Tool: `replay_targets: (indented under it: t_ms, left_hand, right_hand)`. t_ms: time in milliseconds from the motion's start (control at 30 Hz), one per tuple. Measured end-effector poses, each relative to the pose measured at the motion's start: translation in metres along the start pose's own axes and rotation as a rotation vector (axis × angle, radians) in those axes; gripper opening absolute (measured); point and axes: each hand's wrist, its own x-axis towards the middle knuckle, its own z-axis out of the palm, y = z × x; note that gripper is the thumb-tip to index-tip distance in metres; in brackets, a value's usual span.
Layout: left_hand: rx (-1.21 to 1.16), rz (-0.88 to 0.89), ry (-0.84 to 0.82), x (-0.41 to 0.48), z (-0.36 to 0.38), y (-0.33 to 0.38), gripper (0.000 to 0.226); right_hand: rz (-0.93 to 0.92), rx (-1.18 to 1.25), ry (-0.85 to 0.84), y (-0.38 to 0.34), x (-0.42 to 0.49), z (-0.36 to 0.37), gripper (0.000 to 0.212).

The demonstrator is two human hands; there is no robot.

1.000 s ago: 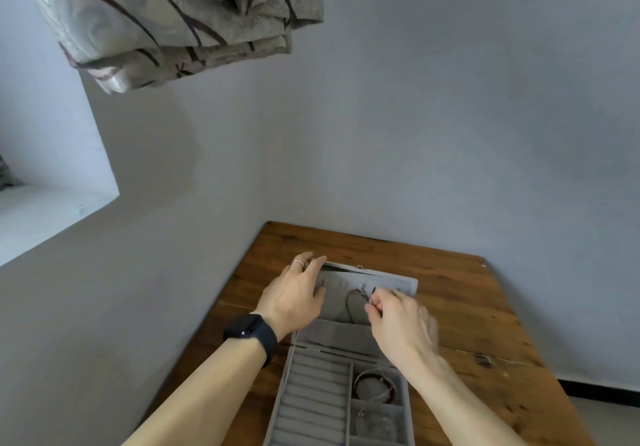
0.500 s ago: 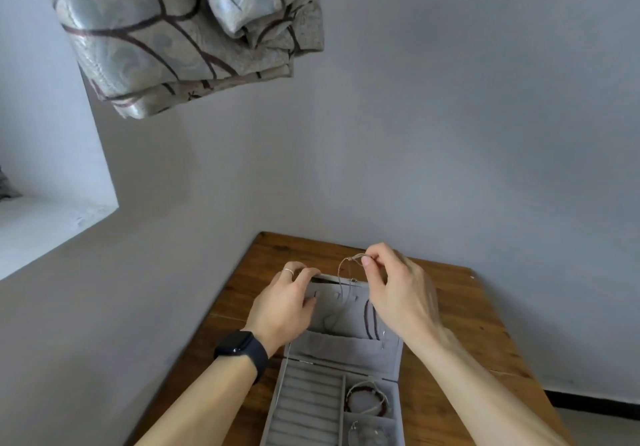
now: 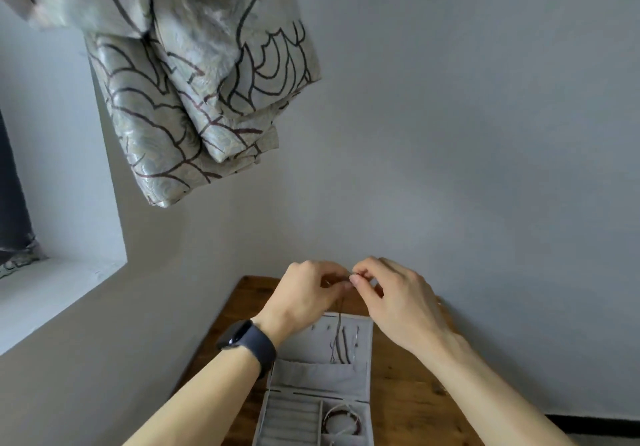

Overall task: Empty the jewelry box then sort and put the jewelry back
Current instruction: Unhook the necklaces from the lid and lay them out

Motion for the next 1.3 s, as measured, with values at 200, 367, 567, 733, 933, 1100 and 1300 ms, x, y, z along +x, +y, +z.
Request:
replay_targets:
  t_ms: [200,367,567,733,933,1100,1300]
  left_hand:
    - [-0.07,0.047,0.055,-0.001,-0.012,0.052,0.019]
    - [-0.233,0.036,0.063,0.008,-0.031,0.094,0.015]
    - [-0.197,0.036,0.031,0.011,-0.038,0.121,0.013]
    - [-0.224,-0.001,0.007,-0.005,-0.022,0.12,0.011]
    - [-0.334,-0.095,0.02,-0.02,0.016,0.108,0.01]
    - [-0.436,-0.189,0.042,-0.026,0.051,0.095,0.012]
    - [-0.461,-0.23,-0.047,-0.042,0.108,0.084,0.014]
  right_hand:
    - [0.214,0.3,0.058,0.001,-0.024,-0.031,0.03]
    - [0.385,0.646,-0.043,-0.005,-0.026,-0.052,0.021]
    - [0.493,0.862,-0.067,-0.011,-0.03,-0.085,0.015]
    - [0.609,1.0,-0.129,-0.005,-0.077,-0.092,0.016]
    - [0.692,0.987,-0.315,0.012,-0.17,-0.081,0.024]
    - [0.84,0.939,-0.253,0.024,-0.246,-0.066,0.023]
    - [1.012,0.819,-0.12,0.031,-0.314,-0.048,0.025]
